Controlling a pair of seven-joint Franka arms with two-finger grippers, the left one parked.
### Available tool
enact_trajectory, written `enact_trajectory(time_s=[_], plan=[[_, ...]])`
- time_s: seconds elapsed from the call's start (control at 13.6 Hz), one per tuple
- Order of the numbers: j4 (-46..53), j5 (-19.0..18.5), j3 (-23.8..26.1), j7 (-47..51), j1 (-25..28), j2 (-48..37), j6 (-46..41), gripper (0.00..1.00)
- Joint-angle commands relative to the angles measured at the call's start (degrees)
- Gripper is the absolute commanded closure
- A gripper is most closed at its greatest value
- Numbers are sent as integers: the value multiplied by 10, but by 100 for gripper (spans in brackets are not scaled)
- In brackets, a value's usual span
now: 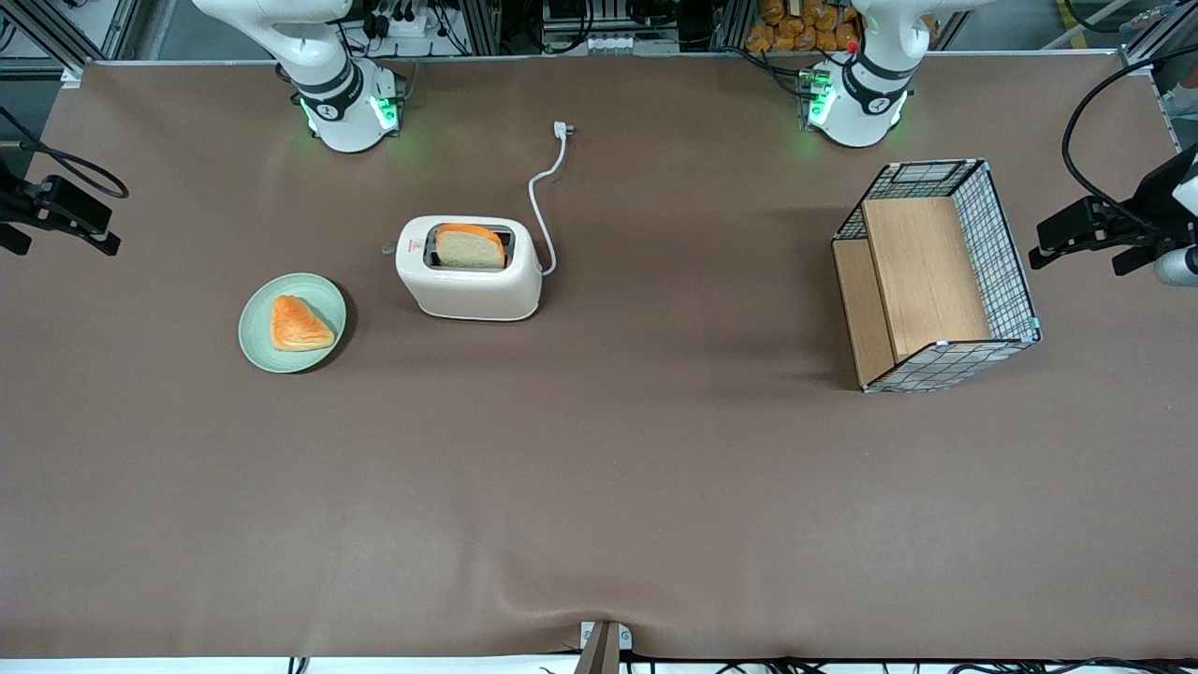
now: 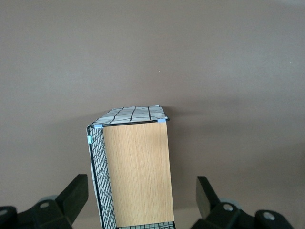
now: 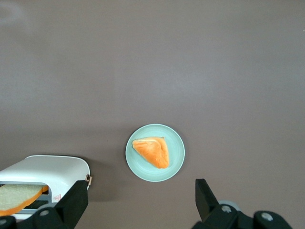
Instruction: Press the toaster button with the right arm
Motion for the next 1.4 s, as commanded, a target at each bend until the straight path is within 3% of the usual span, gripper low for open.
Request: enact_trajectory(time_s=[0.0, 1.32], plan=[[7, -4, 3, 4, -2, -2, -13, 0], [-10, -3, 3, -4, -2, 26, -64, 0]])
